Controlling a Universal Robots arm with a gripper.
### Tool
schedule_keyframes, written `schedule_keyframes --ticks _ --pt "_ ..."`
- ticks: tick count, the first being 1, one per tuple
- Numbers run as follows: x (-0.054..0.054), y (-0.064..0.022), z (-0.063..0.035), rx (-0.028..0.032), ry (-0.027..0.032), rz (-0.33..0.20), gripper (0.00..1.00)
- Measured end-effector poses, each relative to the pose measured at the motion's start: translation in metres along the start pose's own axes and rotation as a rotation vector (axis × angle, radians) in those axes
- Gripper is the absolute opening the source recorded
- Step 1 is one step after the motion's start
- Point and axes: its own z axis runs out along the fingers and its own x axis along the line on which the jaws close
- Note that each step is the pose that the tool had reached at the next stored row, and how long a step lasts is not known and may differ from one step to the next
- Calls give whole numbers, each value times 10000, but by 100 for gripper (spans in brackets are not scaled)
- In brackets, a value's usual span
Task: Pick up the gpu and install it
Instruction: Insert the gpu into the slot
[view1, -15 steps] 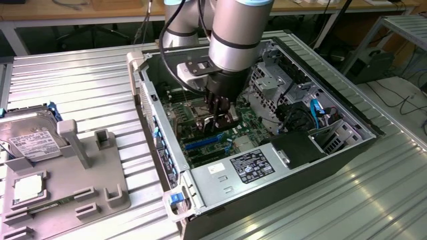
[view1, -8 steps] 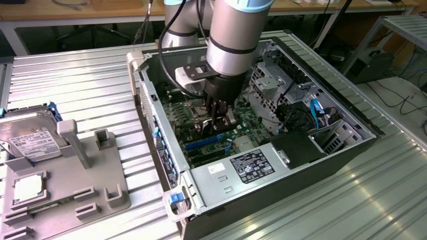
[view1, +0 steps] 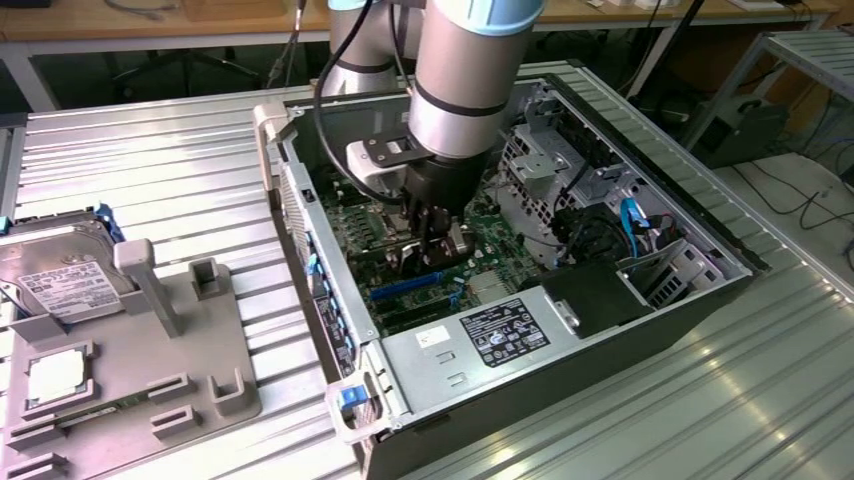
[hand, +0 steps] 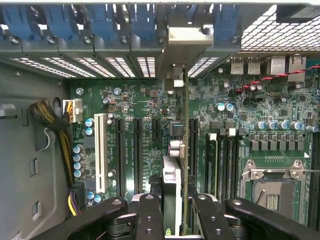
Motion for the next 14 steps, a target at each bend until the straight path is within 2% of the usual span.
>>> schedule_keyframes --ticks 14 --pt "0 19 24 -3 0 0 28"
